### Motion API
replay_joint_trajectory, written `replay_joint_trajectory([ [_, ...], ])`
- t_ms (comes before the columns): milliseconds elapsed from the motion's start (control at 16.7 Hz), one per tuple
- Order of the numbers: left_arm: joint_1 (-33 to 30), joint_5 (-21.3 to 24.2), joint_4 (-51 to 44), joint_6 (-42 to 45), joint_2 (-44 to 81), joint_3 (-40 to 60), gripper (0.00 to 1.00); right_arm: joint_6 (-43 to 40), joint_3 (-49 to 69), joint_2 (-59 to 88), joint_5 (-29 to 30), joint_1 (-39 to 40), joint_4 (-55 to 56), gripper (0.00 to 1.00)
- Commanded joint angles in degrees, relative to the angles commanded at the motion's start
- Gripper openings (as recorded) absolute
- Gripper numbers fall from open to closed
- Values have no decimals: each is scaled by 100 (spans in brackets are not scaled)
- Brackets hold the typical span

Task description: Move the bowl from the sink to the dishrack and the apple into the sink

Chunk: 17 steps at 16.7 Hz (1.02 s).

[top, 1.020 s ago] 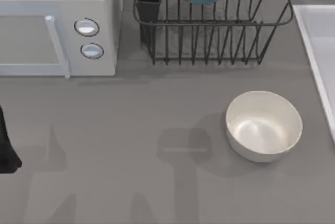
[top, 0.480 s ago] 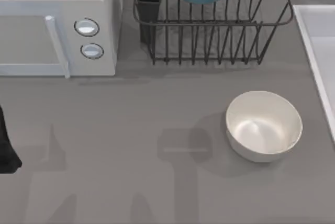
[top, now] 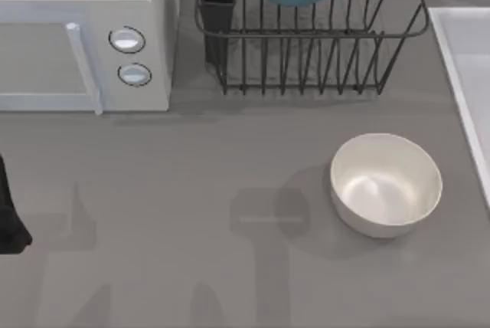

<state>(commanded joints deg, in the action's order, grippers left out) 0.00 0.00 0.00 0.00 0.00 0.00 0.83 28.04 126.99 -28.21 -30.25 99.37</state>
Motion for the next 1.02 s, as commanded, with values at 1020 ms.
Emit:
replay_joint_trajectory([
  [1020, 0, 0, 0, 0, 0, 0, 100, -1, -4, -43, 15, 4, -42, 100],
])
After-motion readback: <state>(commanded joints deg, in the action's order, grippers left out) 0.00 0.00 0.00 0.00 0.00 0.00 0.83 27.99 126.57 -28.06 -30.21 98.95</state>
